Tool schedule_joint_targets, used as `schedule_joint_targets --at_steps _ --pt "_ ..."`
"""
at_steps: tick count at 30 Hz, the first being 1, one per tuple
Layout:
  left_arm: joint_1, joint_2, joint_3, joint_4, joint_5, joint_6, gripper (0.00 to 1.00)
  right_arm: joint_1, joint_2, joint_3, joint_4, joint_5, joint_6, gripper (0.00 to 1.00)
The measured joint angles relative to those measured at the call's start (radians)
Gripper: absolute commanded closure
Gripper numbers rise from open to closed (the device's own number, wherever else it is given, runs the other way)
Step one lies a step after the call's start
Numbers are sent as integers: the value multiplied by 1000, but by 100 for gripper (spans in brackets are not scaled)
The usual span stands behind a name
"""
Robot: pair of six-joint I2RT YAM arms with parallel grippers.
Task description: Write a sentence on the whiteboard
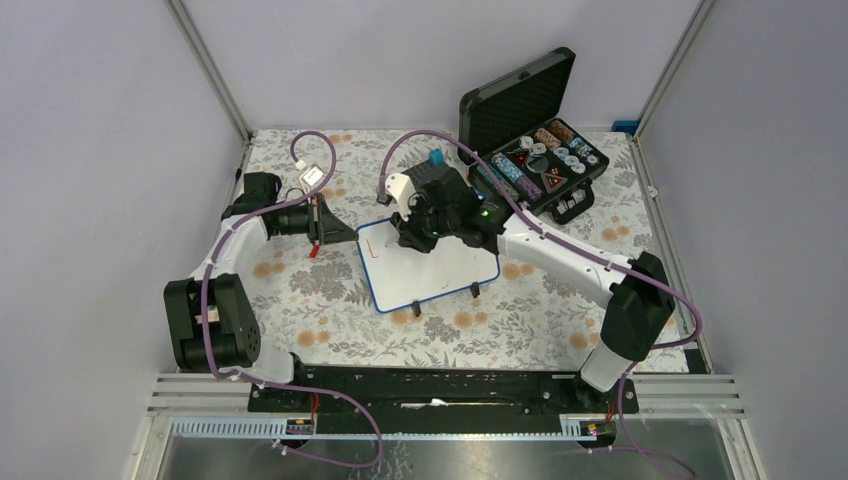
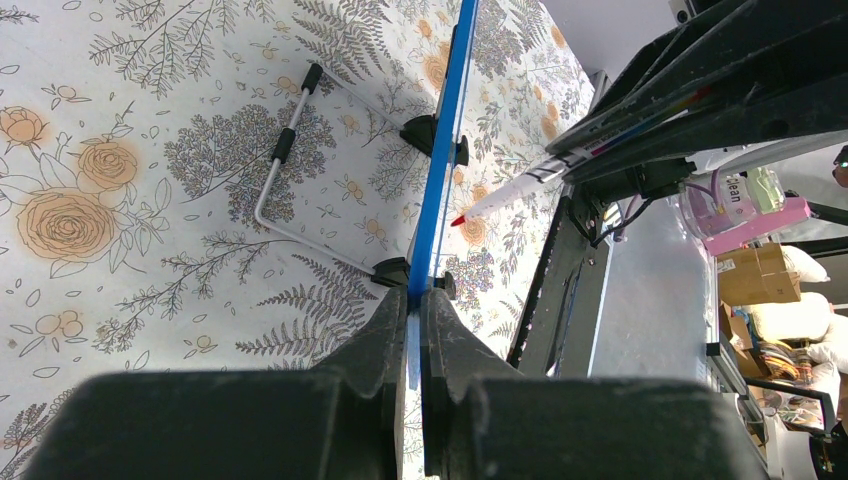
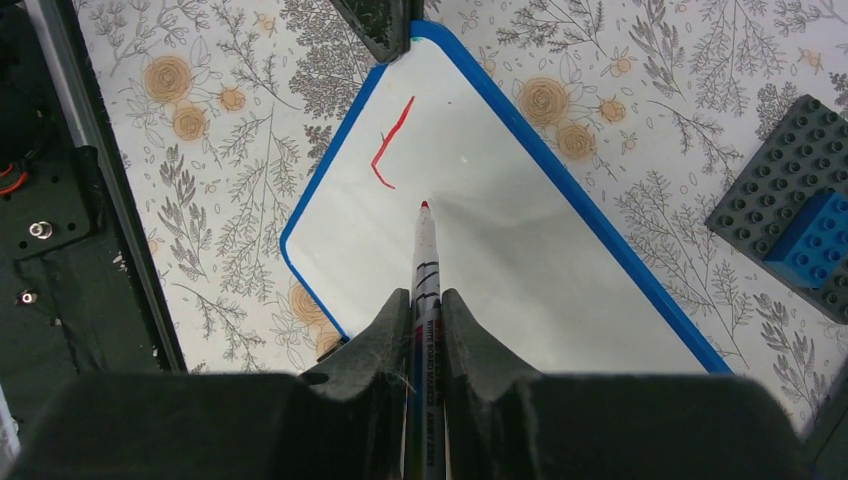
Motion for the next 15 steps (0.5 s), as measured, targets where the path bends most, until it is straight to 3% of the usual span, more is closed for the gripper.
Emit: schedule_joint_targets --at_steps 15 --pt "0 0 0 0 -5 3 100 -11 23 2 2 3 9 100"
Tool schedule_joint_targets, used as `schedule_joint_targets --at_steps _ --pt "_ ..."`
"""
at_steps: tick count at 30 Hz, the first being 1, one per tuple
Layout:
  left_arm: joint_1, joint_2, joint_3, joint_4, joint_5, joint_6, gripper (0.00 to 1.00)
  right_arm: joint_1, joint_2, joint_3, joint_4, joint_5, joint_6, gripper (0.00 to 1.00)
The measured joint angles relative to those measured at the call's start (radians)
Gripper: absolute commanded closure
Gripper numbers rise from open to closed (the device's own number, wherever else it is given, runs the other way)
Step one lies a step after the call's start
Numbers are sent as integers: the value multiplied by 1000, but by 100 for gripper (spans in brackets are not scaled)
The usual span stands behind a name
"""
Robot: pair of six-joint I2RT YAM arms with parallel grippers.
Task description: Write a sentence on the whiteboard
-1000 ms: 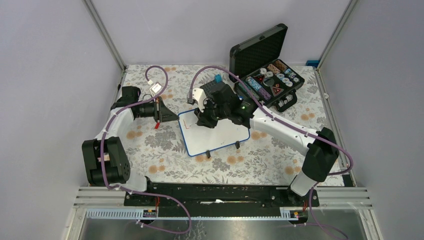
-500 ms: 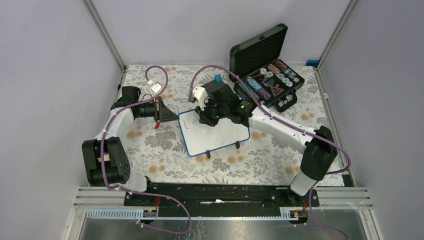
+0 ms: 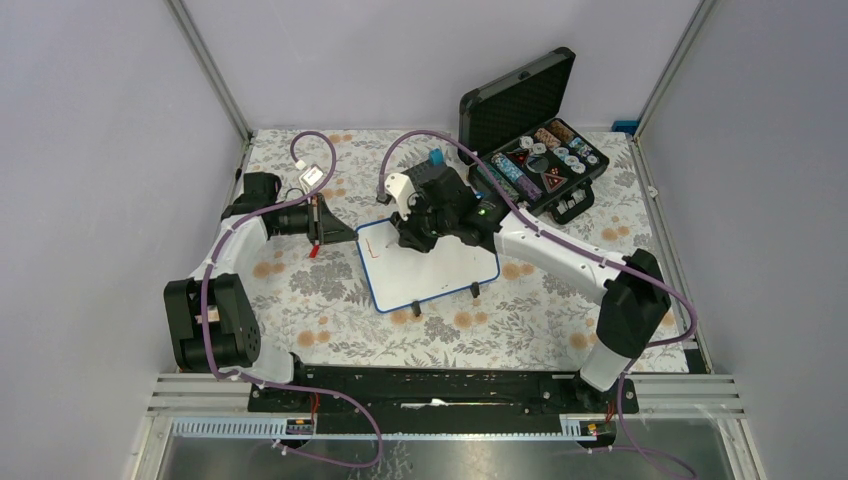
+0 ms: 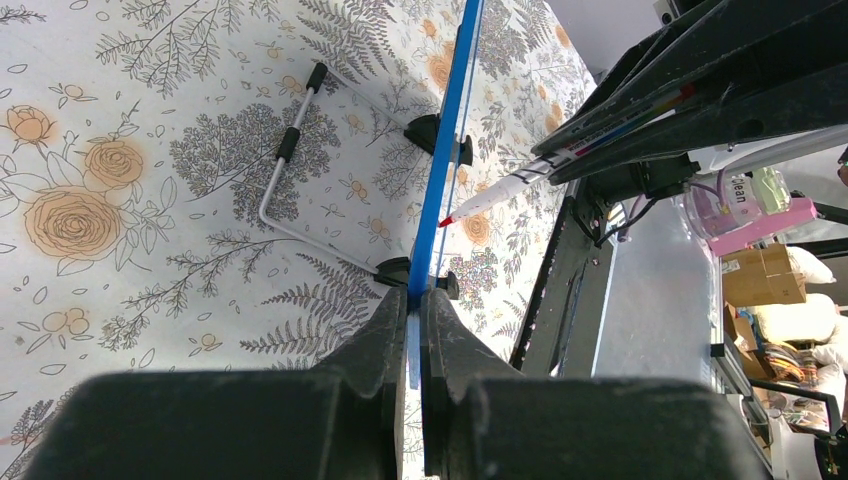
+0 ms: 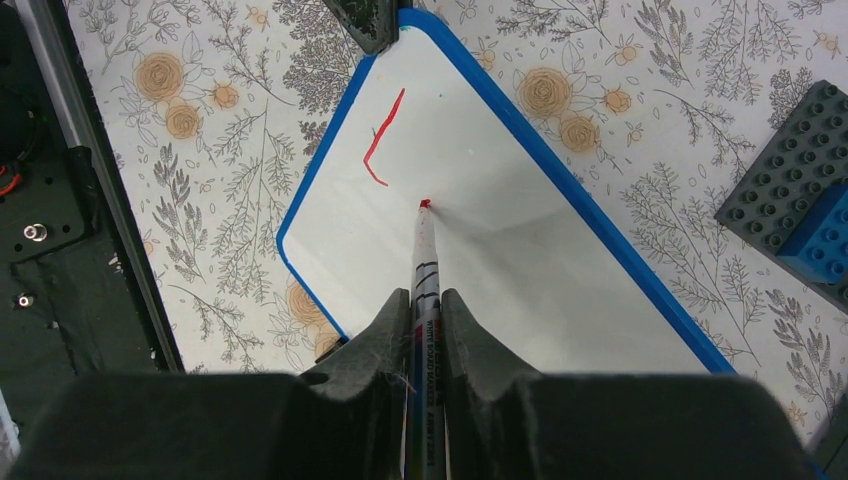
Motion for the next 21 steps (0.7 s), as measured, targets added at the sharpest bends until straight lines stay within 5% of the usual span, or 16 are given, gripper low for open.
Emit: schedule_joint_targets --at_steps 21 --pt "0 0 0 0 -6 3 100 0 11 14 0 -6 11 100"
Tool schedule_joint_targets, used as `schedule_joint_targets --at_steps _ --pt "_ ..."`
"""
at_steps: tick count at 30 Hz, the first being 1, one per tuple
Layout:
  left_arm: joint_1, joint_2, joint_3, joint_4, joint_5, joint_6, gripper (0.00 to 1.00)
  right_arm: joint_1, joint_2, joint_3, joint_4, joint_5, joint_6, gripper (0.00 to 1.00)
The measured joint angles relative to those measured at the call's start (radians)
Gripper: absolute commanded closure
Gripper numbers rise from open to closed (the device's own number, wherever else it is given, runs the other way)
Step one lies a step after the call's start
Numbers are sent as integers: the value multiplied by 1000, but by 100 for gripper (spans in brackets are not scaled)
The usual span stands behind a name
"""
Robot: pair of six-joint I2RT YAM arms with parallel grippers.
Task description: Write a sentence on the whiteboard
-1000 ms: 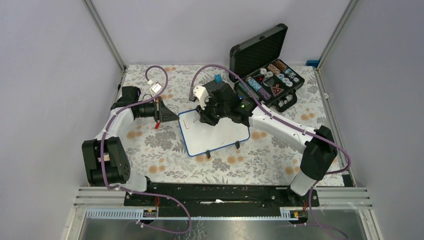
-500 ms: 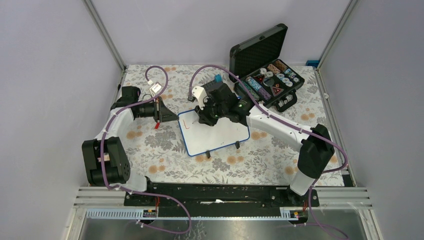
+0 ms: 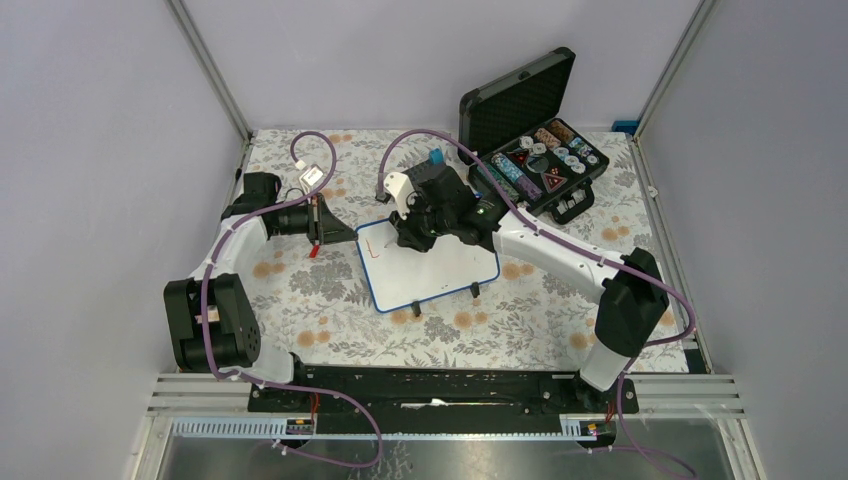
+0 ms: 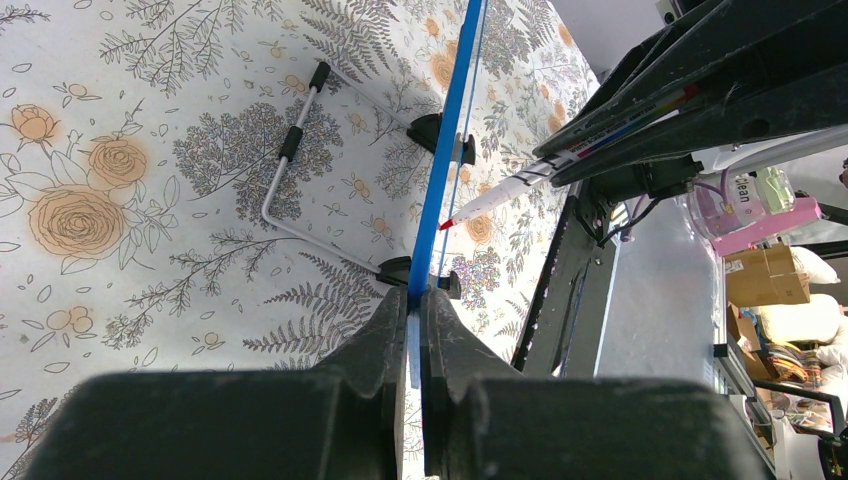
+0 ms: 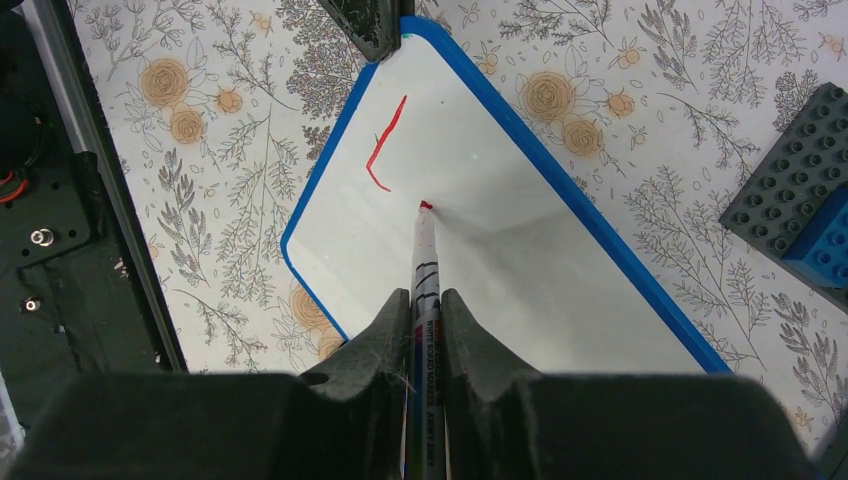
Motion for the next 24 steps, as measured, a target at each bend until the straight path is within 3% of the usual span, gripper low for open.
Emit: schedule_joint_targets --at_steps 24 --pt "0 0 0 0 1 0 100 3 0 -5 0 -19 -2 100"
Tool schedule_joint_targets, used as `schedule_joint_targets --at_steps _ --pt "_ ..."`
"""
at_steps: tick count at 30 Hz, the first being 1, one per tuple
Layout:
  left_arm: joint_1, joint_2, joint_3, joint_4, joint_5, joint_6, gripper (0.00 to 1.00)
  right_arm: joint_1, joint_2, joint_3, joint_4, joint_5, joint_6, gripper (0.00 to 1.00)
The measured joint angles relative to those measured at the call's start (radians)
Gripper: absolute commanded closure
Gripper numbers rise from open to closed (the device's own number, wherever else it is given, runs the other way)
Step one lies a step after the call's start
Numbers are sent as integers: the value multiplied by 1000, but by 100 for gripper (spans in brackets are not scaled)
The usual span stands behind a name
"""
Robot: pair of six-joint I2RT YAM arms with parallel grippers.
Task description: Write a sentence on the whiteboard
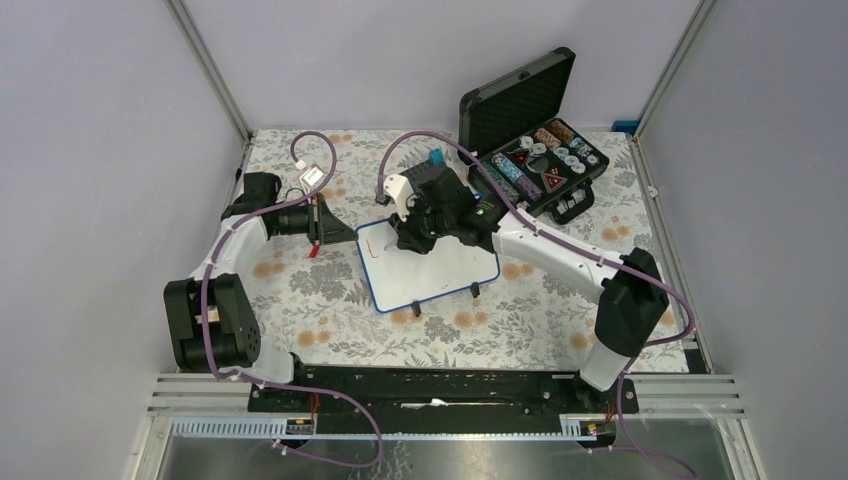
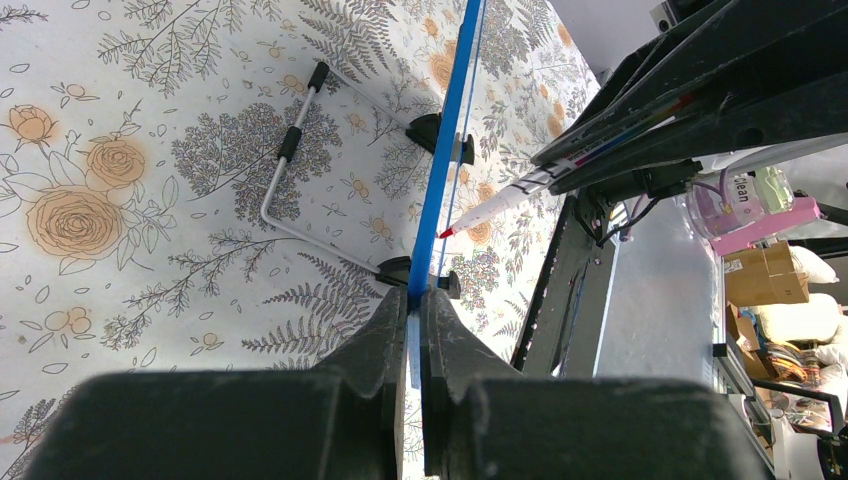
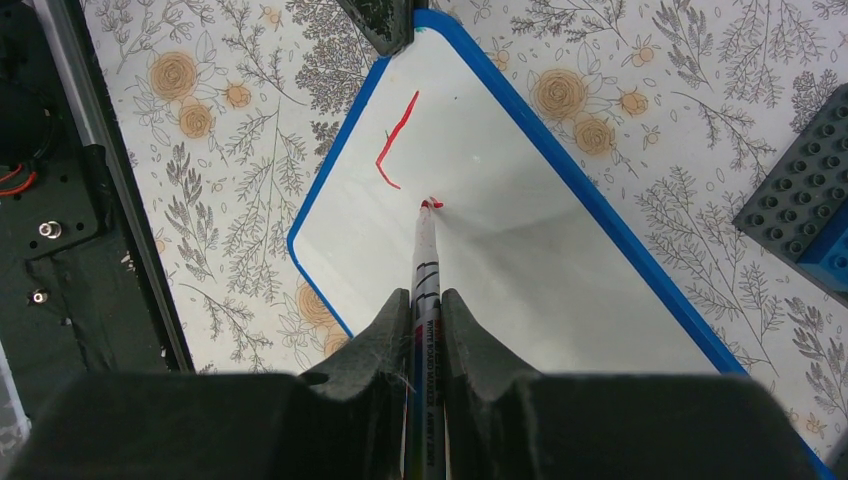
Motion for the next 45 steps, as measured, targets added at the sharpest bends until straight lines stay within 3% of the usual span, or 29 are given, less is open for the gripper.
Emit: schedule_joint_targets --at_steps 45 --pt "0 -8 0 1 -8 0 100 -8 -16 -19 -46 30 -29 100"
